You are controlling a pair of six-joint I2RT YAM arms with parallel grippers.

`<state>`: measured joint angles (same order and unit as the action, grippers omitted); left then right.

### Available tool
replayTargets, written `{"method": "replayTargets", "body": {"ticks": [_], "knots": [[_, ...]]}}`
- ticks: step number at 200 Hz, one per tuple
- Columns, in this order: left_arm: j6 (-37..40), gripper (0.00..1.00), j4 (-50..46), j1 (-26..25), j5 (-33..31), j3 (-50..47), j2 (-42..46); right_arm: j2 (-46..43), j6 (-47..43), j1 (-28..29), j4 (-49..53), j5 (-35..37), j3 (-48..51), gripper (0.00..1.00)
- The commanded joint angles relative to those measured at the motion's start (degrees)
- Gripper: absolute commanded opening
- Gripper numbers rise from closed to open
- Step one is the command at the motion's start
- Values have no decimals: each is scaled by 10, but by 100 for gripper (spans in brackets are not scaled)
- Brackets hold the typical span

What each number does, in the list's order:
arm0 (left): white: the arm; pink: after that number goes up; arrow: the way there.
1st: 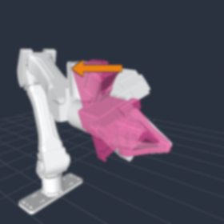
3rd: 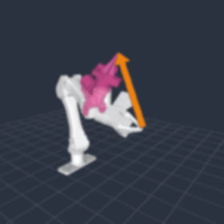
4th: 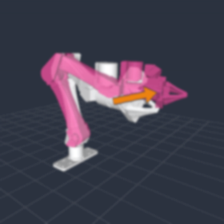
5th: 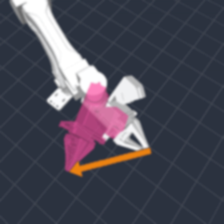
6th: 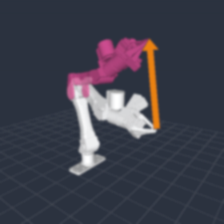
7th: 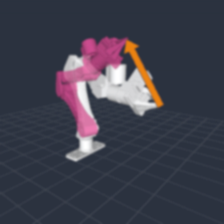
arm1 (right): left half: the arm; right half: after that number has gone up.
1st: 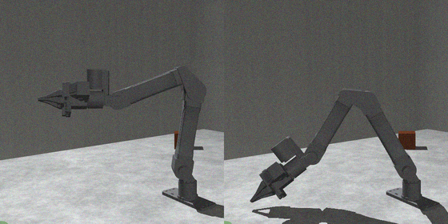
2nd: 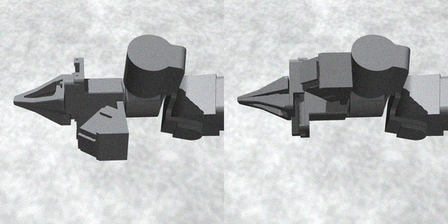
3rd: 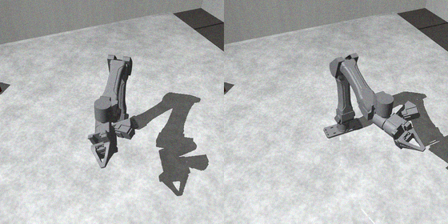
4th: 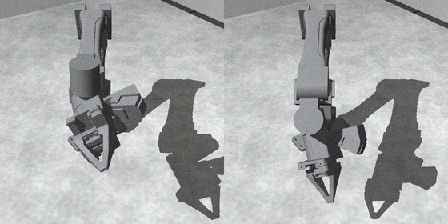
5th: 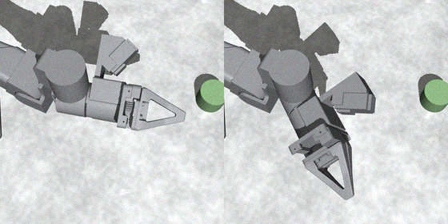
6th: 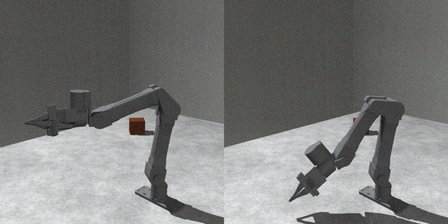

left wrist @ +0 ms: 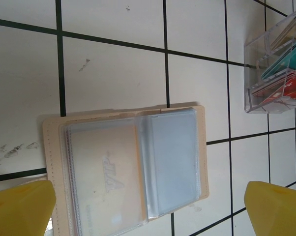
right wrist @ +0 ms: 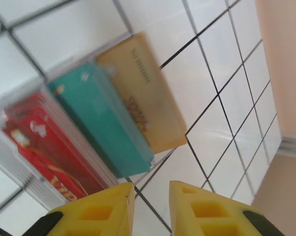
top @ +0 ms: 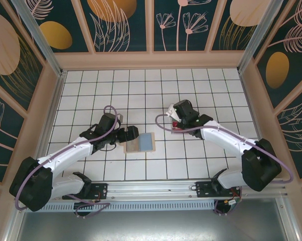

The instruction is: Take the credit cards out of the card holder

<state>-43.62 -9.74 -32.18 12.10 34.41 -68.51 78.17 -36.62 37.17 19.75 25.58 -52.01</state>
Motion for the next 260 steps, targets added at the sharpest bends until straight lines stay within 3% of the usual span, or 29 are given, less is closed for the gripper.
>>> {"method": "replayTargets", "body": {"ticks": [1,41,73,102,193,260], "knots": [[-3,99,-22,0,-22,5,3,5,169,14,37,-44,-56,29],[-3,98,-35,1,-21,7,3,7,385,92,10,-94,-66,31],[-5,87,-33,0,7,5,5,27,547,126,-24,-143,-53,31],[-4,80,-30,0,26,12,7,55,633,151,-51,-159,-30,31],[-31,70,-16,-7,45,19,-19,108,784,166,-144,-232,58,32],[-31,45,6,-23,50,20,-72,141,800,170,-156,-245,74,29]]}}
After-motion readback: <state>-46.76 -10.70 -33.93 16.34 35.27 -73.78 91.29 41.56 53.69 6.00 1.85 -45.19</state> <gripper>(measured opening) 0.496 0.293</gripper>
